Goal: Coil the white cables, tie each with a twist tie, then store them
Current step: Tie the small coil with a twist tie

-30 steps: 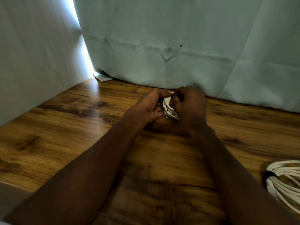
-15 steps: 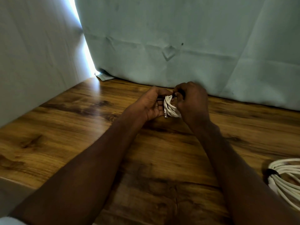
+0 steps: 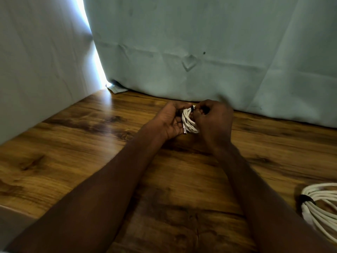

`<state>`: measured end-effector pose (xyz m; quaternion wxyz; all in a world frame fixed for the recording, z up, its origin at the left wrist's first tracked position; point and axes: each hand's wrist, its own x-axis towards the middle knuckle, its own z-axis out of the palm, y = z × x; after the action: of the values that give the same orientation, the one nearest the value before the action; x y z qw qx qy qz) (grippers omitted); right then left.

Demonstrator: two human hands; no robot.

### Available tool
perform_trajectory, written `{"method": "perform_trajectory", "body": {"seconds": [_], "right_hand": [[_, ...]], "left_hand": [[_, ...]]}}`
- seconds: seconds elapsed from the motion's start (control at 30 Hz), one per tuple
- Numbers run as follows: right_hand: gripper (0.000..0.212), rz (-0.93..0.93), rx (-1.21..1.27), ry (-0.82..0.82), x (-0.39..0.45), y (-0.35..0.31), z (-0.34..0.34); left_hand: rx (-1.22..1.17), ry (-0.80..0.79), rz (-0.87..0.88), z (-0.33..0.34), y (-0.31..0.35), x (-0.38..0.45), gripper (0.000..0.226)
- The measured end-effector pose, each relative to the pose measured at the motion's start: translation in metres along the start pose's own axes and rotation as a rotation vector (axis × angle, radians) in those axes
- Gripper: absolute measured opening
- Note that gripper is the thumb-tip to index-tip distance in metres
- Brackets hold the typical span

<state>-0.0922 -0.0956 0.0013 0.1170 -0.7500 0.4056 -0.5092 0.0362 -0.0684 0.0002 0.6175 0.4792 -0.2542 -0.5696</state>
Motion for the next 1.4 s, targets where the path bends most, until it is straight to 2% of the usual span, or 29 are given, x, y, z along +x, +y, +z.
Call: {"method": "perform_trajectory", "body": {"seconds": [0.17,0.37,0.43,0.53,0.6,0.7,0.8,0.93,1.03,1.23,1.4], "right_hand": [[0.02,-0.018,-0.17,0.01,0.002,0.0,-0.001],[0.019,-0.018,-0.234,-0.002,0.005,0.003,-0.007],[0.02,-0.013,-0.246,-0.008,0.006,0.005,-0.007],[0.019,0.003,-0.254,-0.013,0.008,0.006,-0.009],[0.018,-0.008,-0.248,-0.023,0.008,0.005,-0.01],[0.02,-0.046,-0.229,-0.009,0.007,0.002,-0.011],[0.02,-0.08,-0.201,0.005,0.007,0.0,-0.011],[0.019,-0.074,-0.245,-0.008,0.008,0.002,-0.012],[0.02,-0.055,-0.326,-0.033,0.009,0.004,-0.011],[0.021,-0.07,-0.352,-0.051,0.008,0.005,-0.004],[0.026,-0.042,-0.073,0.04,0.001,0.006,0.001]], "left_hand": [[0.118,-0.009,0.067,0.005,-0.003,-0.002,0.014],[0.34,0.091,0.222,0.01,-0.01,-0.004,0.041],[0.402,0.074,0.259,0.012,-0.011,-0.006,0.047],[0.442,0.006,0.258,0.011,-0.008,-0.008,0.043],[0.462,-0.033,0.276,0.009,-0.004,-0.01,0.032],[0.522,0.009,0.348,0.008,0.001,-0.014,0.02],[0.55,0.073,0.435,0.007,-0.003,-0.011,0.027],[0.588,0.077,0.501,0.006,-0.01,-0.004,0.048],[0.664,0.094,0.508,0.006,-0.013,-0.003,0.046],[0.586,0.167,0.452,0.007,-0.015,0.001,0.039],[0.396,0.164,0.375,0.008,-0.017,0.002,0.035]]}}
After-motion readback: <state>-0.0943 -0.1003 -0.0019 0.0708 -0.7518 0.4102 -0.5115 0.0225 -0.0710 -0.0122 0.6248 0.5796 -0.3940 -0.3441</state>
